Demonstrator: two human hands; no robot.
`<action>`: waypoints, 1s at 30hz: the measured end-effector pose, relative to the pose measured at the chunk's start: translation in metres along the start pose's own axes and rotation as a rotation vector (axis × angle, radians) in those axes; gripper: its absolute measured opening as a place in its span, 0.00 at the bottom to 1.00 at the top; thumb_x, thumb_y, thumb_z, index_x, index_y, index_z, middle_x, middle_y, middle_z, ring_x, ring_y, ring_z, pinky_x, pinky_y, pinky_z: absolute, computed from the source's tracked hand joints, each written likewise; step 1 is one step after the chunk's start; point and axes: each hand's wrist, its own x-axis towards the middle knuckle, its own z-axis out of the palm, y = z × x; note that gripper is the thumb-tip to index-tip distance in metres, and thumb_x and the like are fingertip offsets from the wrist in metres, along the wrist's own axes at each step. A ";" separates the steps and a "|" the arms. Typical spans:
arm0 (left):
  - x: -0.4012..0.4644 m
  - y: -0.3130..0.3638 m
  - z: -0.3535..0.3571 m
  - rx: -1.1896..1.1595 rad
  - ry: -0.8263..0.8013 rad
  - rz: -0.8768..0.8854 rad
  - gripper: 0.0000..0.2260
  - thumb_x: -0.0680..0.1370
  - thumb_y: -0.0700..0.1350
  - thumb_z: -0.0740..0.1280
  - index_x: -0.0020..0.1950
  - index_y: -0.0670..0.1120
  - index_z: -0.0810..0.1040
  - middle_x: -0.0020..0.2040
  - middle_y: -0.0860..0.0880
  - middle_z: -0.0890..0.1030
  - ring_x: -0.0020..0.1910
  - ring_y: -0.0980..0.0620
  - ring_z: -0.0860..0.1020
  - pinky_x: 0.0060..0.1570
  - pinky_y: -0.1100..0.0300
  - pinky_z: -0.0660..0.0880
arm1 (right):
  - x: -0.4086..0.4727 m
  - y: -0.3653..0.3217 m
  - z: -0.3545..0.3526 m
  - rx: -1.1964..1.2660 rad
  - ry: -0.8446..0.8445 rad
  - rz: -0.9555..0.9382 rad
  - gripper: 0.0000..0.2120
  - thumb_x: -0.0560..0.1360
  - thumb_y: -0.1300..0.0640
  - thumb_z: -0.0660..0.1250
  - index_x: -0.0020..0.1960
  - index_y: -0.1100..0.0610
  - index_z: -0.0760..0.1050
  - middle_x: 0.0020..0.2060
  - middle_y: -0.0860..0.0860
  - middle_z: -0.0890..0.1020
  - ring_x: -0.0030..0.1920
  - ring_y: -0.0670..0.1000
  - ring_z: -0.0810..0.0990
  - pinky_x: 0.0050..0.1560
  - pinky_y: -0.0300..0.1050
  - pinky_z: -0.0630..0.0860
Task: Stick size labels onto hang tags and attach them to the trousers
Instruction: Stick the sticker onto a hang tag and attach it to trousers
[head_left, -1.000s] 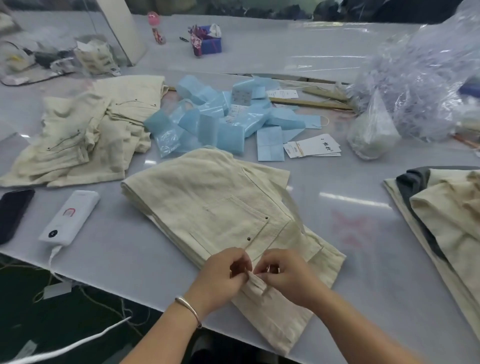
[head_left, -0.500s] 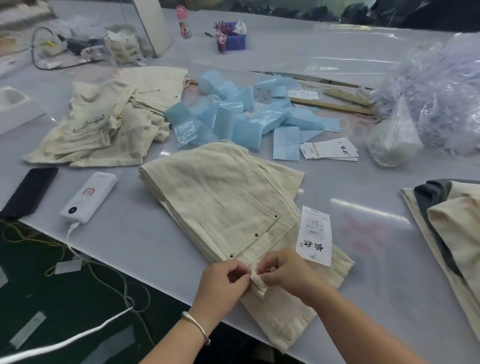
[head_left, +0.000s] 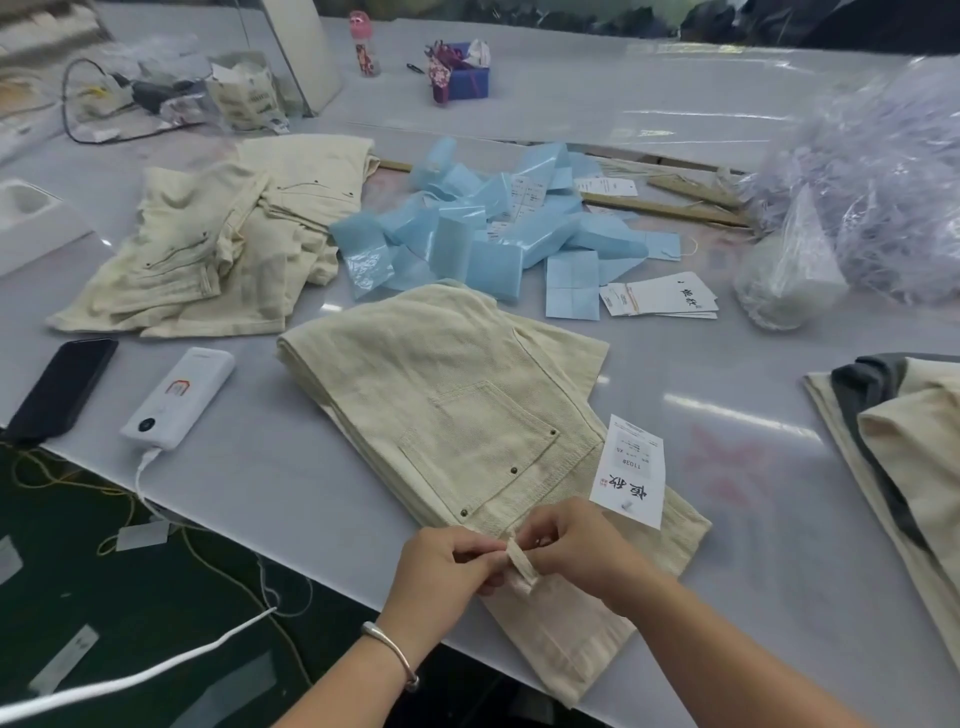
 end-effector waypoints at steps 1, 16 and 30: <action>-0.001 0.001 0.000 0.005 -0.003 -0.021 0.09 0.71 0.37 0.76 0.38 0.51 0.87 0.33 0.47 0.84 0.33 0.50 0.84 0.35 0.64 0.79 | 0.000 0.000 0.001 -0.028 -0.008 -0.014 0.04 0.67 0.66 0.74 0.39 0.59 0.82 0.34 0.53 0.78 0.34 0.45 0.73 0.36 0.39 0.69; -0.004 0.001 0.012 0.450 0.119 0.063 0.08 0.72 0.47 0.70 0.36 0.45 0.83 0.33 0.50 0.82 0.36 0.54 0.79 0.40 0.58 0.78 | 0.006 -0.005 0.007 -0.319 0.018 -0.055 0.08 0.61 0.64 0.74 0.31 0.52 0.81 0.29 0.51 0.81 0.30 0.43 0.75 0.33 0.44 0.71; 0.006 0.002 0.008 0.068 0.153 0.100 0.06 0.74 0.40 0.67 0.37 0.44 0.76 0.30 0.53 0.77 0.30 0.57 0.74 0.34 0.63 0.72 | -0.025 0.003 -0.075 -0.643 0.486 -0.244 0.12 0.68 0.64 0.73 0.48 0.50 0.81 0.43 0.43 0.79 0.43 0.47 0.77 0.41 0.46 0.73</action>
